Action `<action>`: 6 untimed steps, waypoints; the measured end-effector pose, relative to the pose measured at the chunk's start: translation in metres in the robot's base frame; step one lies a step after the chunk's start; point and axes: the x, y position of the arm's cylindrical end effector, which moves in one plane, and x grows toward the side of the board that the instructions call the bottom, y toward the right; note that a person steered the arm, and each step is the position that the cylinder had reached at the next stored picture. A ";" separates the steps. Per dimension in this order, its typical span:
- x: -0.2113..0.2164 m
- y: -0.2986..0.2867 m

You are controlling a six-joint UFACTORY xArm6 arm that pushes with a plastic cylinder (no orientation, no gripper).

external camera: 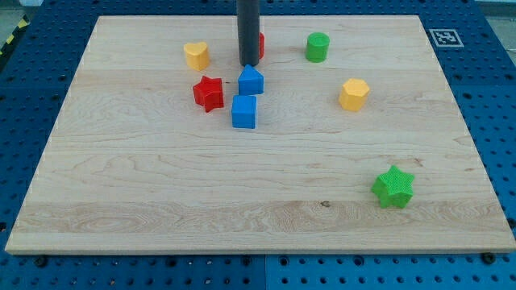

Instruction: Slide the yellow hexagon left a bit

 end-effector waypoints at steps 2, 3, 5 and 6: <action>0.000 -0.028; -0.002 -0.056; -0.011 -0.088; 0.010 -0.087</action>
